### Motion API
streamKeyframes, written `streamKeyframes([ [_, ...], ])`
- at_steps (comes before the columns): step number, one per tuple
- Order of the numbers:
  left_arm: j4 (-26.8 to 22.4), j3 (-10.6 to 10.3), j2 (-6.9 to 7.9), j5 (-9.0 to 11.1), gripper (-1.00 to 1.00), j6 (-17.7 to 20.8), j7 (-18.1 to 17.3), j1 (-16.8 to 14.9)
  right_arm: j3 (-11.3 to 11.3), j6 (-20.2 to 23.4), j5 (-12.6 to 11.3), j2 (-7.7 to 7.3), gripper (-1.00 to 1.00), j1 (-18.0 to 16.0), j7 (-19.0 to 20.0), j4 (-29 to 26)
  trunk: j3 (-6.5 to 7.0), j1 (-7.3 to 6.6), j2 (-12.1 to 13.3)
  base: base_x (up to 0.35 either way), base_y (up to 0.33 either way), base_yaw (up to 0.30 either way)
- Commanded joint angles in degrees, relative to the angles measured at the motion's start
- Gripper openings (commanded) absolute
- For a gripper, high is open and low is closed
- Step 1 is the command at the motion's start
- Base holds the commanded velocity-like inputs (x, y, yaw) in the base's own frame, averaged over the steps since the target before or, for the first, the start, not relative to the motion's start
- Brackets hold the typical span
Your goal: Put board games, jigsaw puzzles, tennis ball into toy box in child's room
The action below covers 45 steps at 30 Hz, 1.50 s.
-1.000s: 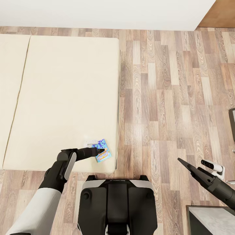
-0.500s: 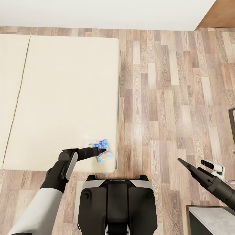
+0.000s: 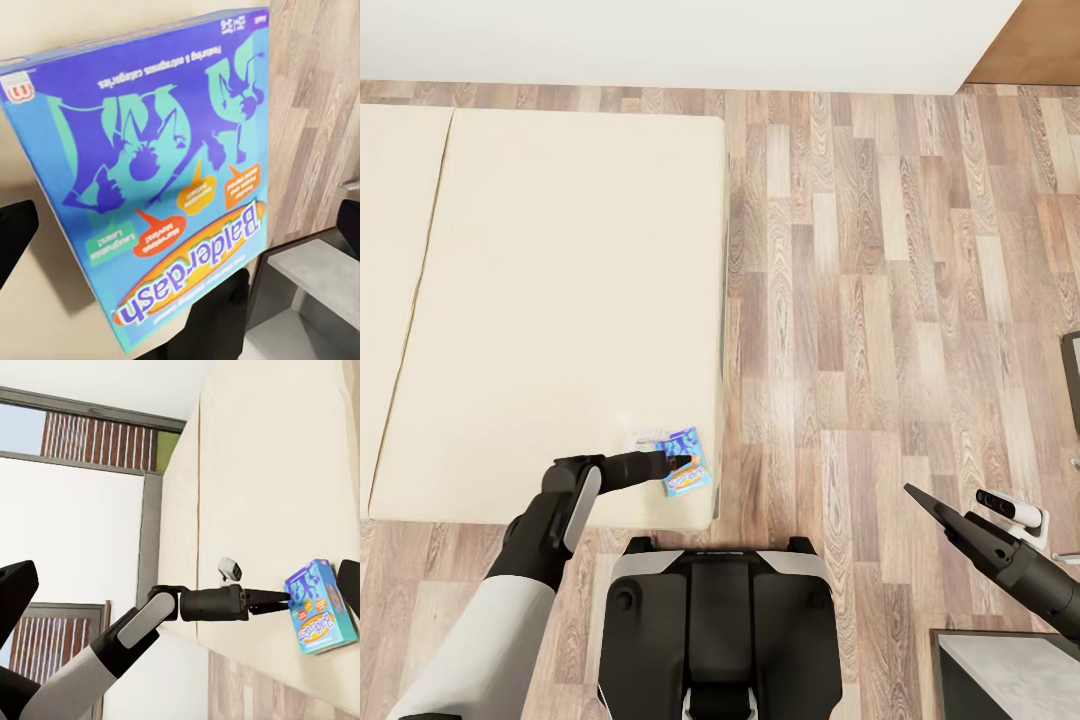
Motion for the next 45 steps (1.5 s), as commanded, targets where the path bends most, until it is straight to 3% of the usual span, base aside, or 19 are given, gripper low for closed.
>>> streamKeyframes([
  [1, 0.0, 0.2, -0.07, 0.4, 1.0, 0.5, 0.0, 0.0, 0.0, 0.5, -0.2, -0.02, 1.0, 0.0, 0.1, 0.0, -0.05, 0.03, -0.1, 0.0, 0.0, 0.0],
  [35, -0.1, 0.1, -0.23, 0.5, 1.0, 0.4, -0.2, 0.0, 0.0, 0.5, -0.2, -0.06, 1.0, 0.0, 0.1, 0.0, -0.05, 0.03, -0.1, 0.0, 0.0, 0.0],
  [45, -0.1, 0.0, -1.29, 0.5, 1.0, 0.4, -0.2, 0.0, 0.0, 0.5, -0.2, -0.06, 1.0, 0.0, 0.1, 0.0, -0.05, 0.03, -0.1, 0.0, 0.0, 0.0],
])
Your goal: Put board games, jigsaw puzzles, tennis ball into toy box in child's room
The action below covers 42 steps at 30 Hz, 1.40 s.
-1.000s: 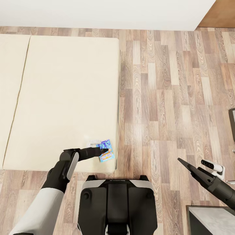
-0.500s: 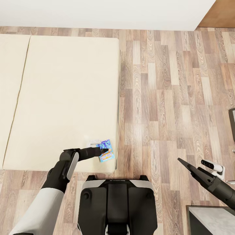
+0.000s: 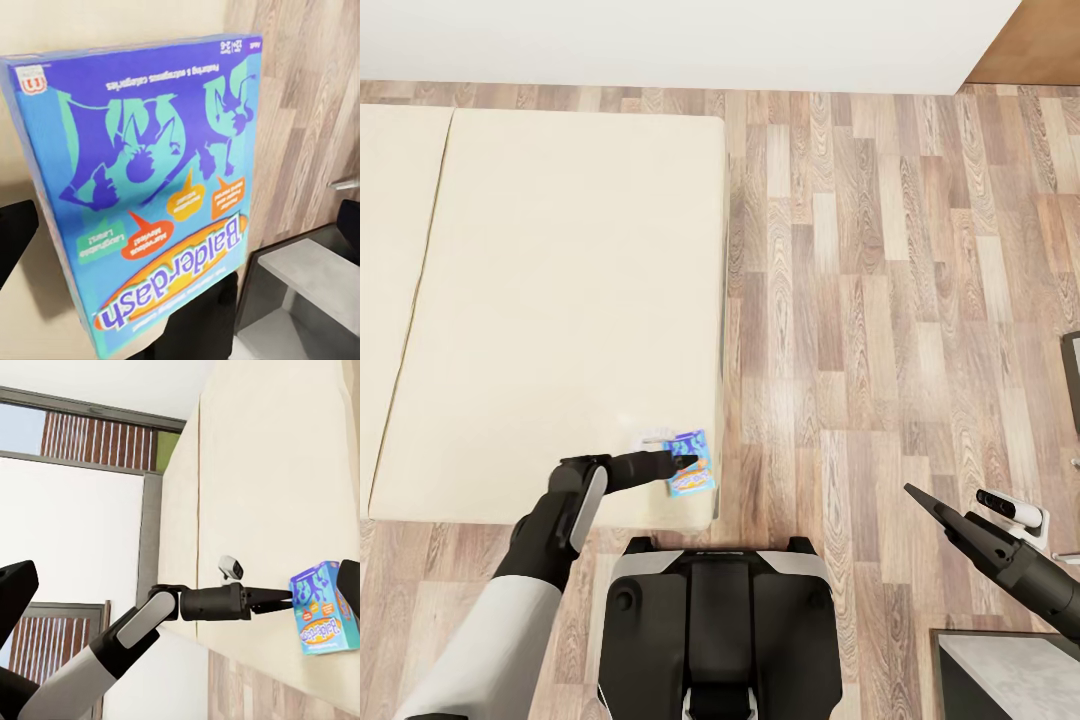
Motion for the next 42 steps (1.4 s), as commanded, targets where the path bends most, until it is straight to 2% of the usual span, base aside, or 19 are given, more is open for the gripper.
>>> streamKeyframes([
  [1, 0.0, 0.2, -0.19, 0.4, 1.0, 0.5, 0.0, 0.0, 0.0, 0.5, -0.2, -0.01, 1.0, 0.0, 0.1, 0.0, -0.05, 0.03, -0.1, 0.0, 0.0, 0.0],
  [25, 0.0, 0.1, -0.86, 0.4, 1.0, 0.6, -0.1, 0.0, 0.0, 0.5, -0.2, -0.01, 1.0, 0.0, 0.1, 0.0, -0.05, 0.03, -0.1, 0.0, 0.0, 0.0],
  [31, 0.0, 0.1, -0.93, 0.4, 1.0, 1.0, -4.2, -0.1, 0.0, 0.5, -0.2, -0.01, 1.0, 0.0, 0.1, 0.0, -0.05, 0.03, -0.1, 0.0, 0.0, 0.0],
  [42, 0.4, 0.1, -0.9, 0.1, 1.0, 1.1, -4.9, -0.2, 0.0, 0.5, -0.2, -0.01, 1.0, 0.0, 0.1, 0.0, -0.05, 0.03, -0.1, 0.0, 0.0, 0.0],
])
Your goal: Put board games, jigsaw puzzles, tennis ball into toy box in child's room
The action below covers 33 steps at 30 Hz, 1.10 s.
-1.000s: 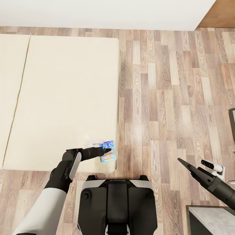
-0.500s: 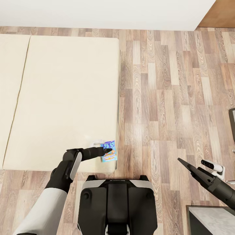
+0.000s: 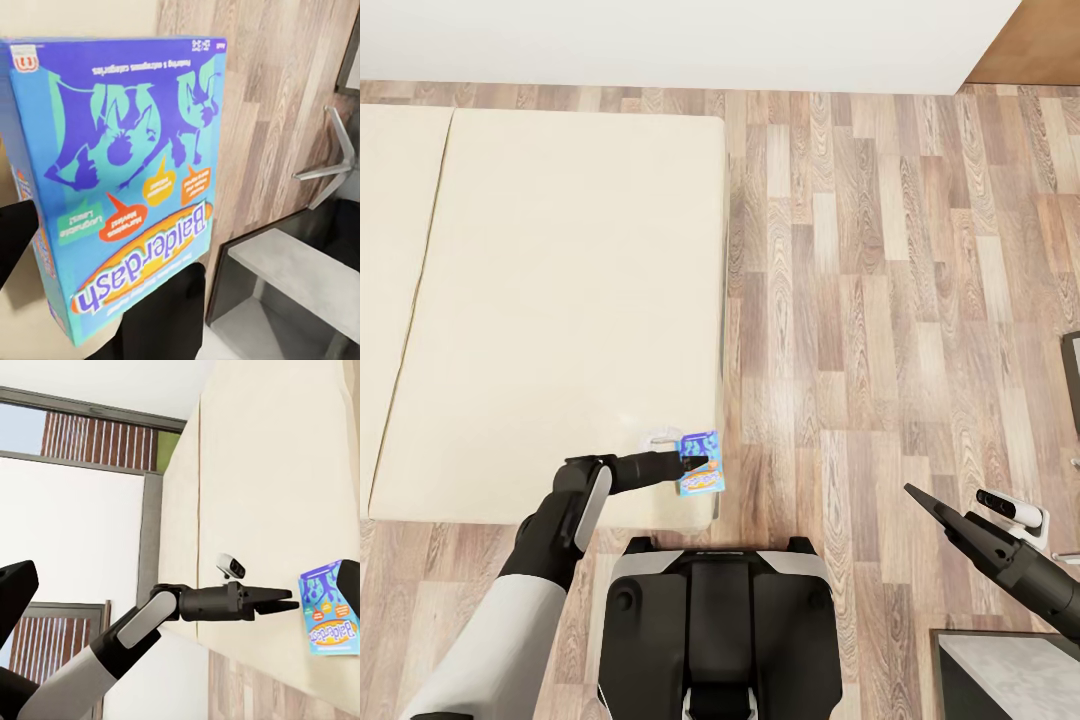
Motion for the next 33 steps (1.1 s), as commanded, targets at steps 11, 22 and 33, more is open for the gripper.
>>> streamKeyframes([
  [11, 0.0, 0.2, -0.22, 0.4, 1.0, 0.4, -0.3, 0.0, 0.0, 0.5, -0.2, -0.01, 1.0, 0.0, 0.1, 0.0, -0.05, 0.03, -0.1, 0.0, 0.0, 0.0],
  [22, 0.0, 0.2, -0.23, 0.5, 1.0, 0.4, -0.4, 0.0, 0.0, 0.5, -0.2, -0.01, 1.0, 0.0, 0.1, 0.0, -0.05, 0.03, -0.1, 0.0, 0.0, 0.0],
  [33, 0.0, 0.2, -0.14, 0.6, 1.0, 0.4, -0.5, 0.0, 0.0, 0.5, -0.2, -0.01, 1.0, 0.0, 0.1, 0.0, -0.05, 0.03, -0.1, 0.0, 0.0, 0.0],
])
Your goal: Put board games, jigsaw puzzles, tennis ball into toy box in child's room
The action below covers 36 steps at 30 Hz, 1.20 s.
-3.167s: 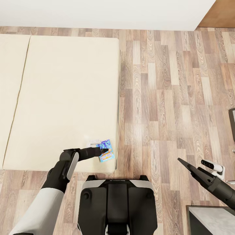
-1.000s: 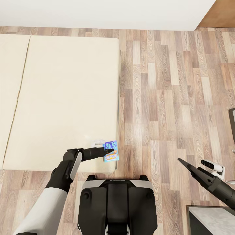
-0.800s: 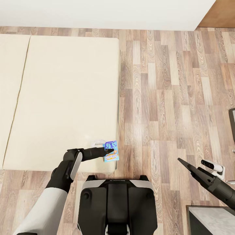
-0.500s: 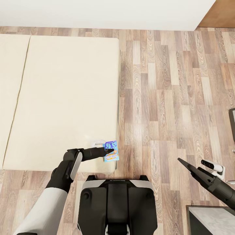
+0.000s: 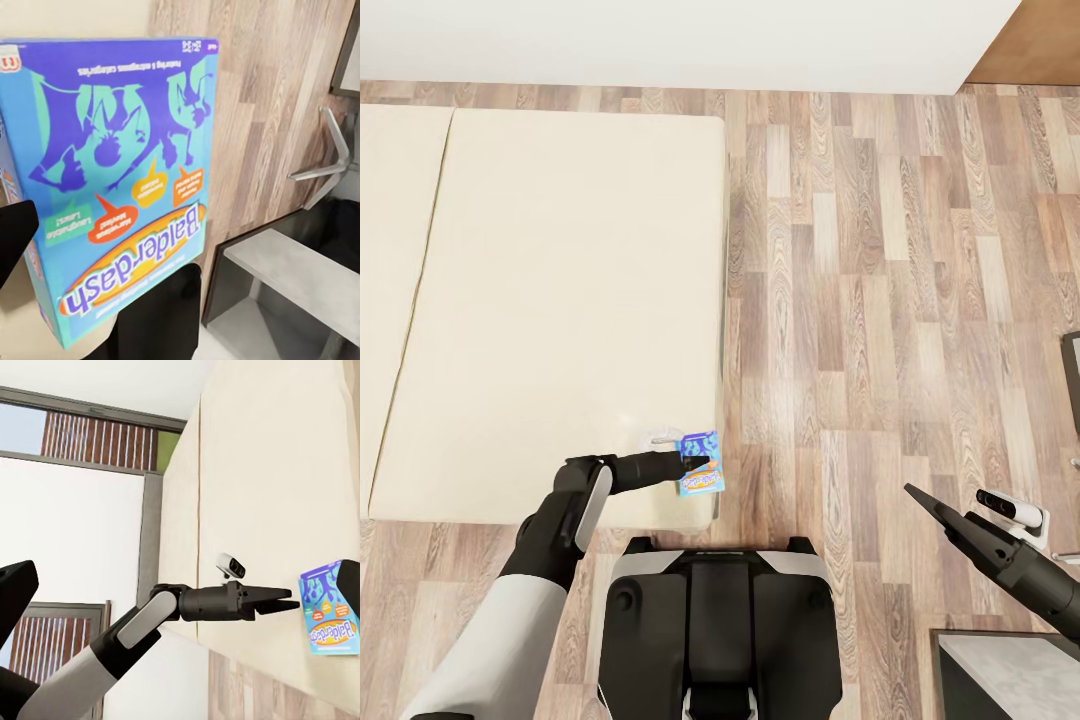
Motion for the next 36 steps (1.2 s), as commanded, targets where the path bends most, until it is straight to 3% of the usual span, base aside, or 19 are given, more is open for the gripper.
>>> streamKeyframes([
  [1, 0.0, 0.2, -0.02, 0.4, 1.0, 0.5, 0.0, 0.0, 0.0, 0.5, -0.2, -0.01, 1.0, 0.0, 0.1, 0.0, -0.05, 0.03, -0.1, 0.0, 0.0, 0.0],
  [36, -0.2, 0.4, 0.46, -0.1, 1.0, 1.5, 0.6, 0.0, 0.0, 0.6, -0.2, -0.09, 1.0, 0.0, 0.1, 0.0, -0.05, 0.03, -0.1, 0.0, 0.0, 0.0],
])
